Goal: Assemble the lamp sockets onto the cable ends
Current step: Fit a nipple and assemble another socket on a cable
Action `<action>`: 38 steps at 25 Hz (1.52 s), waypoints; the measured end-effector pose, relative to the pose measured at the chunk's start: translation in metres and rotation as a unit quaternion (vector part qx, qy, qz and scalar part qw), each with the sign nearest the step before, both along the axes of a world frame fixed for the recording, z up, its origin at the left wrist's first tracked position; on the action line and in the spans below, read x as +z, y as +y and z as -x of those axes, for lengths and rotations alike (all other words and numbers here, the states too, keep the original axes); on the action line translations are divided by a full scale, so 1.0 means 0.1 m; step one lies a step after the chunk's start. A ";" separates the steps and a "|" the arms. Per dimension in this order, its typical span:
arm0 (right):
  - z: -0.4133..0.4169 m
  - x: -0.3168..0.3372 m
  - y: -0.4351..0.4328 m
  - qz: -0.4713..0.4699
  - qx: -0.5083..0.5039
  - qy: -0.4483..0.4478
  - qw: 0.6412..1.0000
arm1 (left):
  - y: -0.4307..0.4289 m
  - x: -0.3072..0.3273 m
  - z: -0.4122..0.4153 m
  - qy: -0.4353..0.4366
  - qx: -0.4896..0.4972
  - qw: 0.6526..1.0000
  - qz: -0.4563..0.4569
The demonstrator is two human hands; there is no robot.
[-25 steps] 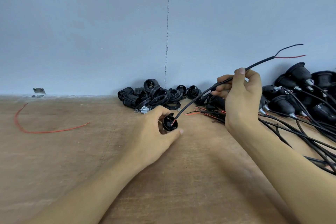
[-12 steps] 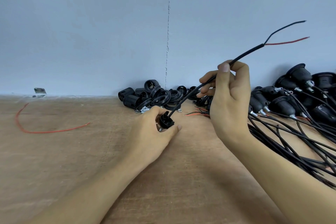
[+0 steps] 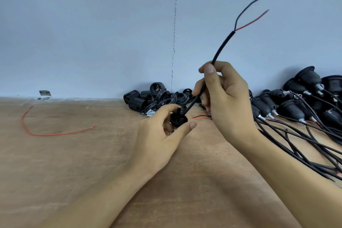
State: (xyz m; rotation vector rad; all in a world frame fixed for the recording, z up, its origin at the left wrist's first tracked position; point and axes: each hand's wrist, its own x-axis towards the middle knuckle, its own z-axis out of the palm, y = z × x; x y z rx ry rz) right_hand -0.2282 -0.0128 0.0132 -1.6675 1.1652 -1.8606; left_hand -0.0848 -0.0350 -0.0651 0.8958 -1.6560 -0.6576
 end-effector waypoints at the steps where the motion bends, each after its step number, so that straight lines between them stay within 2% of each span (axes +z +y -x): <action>1: 0.01 0.05 0.00 -0.002 0.007 -0.002 1.000 | 0.04 0.04 0.03 0.024 -0.034 0.999 -0.011; 4: 0.11 0.17 -0.03 -0.017 0.011 0.048 0.999 | 0.17 0.12 0.22 0.090 -0.154 0.976 -0.122; 7: 0.18 0.14 -0.08 -0.093 0.015 0.144 0.985 | 0.24 0.13 0.35 0.181 -0.265 0.901 -0.291; 9: 0.18 0.06 -0.11 -0.175 0.006 0.192 0.966 | 0.21 0.11 0.36 0.220 -0.271 0.876 -0.332; 12: 0.09 -0.06 -0.08 -0.315 0.044 0.226 0.920 | 0.10 0.12 0.30 0.250 -0.214 0.888 -0.320; 14: 0.01 -0.09 -0.03 -0.376 0.077 0.213 0.898 | 0.01 0.14 0.22 0.241 -0.175 0.901 -0.315; 17: -0.06 -0.14 -0.02 -0.371 0.058 0.224 0.899 | -0.10 0.15 0.11 0.217 -0.111 0.919 -0.311; 19: -0.06 -0.17 -0.04 -0.340 0.015 0.244 0.908 | -0.15 0.17 0.07 0.240 -0.100 0.912 -0.316; 21: 0.00 -0.17 -0.06 -0.337 -0.010 0.280 0.899 | -0.19 0.20 0.04 0.277 -0.102 0.901 -0.319; 25: 0.24 -0.11 -0.10 -0.387 0.014 0.385 0.838 | -0.24 0.16 0.00 0.305 -0.092 0.899 -0.301; 28: 0.46 -0.05 -0.16 -0.410 -0.049 0.466 0.783 | -0.29 0.14 -0.03 0.331 -0.072 0.898 -0.283; 32: 0.68 -0.01 -0.21 -0.429 -0.132 0.560 0.696 | -0.29 0.10 -0.05 0.319 -0.067 0.906 -0.268; 35: 0.80 0.11 -0.16 -0.458 -0.154 0.592 0.644 | -0.25 0.13 -0.01 0.388 -0.113 0.854 -0.328; 37: 0.90 0.22 -0.12 -0.460 -0.178 0.598 0.632 | -0.25 0.13 0.00 0.416 -0.132 0.833 -0.341; 38: 0.95 0.26 -0.10 -0.459 -0.187 0.595 0.633 | -0.24 0.13 0.00 0.412 -0.134 0.834 -0.341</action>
